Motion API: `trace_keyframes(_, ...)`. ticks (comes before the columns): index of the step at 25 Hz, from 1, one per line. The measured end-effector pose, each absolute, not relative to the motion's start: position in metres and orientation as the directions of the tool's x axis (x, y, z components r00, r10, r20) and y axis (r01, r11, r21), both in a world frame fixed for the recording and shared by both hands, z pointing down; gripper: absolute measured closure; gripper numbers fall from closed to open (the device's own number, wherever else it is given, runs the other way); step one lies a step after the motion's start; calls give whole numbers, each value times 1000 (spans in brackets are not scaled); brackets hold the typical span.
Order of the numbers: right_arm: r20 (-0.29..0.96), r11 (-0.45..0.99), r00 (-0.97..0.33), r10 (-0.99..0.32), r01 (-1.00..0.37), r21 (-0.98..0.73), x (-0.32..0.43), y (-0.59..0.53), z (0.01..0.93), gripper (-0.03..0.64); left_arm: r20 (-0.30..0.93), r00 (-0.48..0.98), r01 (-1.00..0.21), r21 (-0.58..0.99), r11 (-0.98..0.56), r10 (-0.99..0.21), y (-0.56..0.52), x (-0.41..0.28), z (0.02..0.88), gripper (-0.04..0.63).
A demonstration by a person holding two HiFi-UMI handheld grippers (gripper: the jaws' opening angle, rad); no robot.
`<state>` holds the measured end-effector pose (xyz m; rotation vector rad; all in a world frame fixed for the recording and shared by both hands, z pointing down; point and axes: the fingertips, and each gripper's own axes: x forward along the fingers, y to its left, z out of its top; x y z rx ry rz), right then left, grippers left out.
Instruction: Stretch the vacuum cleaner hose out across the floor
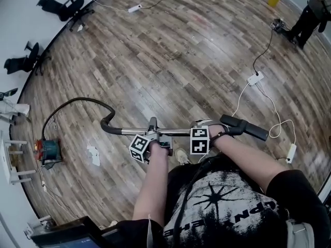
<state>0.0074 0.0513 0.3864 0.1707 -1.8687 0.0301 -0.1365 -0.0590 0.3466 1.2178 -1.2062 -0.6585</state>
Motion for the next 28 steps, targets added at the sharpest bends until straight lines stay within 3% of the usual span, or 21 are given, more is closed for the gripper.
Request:
trace_keyframes(13,945,999,-325,-44,-43,32,159,115,394,494,368,206,-205,922,327,-907,17,8,352,540)
trace_keyframes(21,951,997,-308,-10,-70,-12,191,146,409,488,416,247,-202,906,373,-875,42,42,374,540)
trace_keyframes(28,955,991,-285,-84,-126,50,189,134,412,483,384,301,-195,921,338,-873,25,46,379,541)
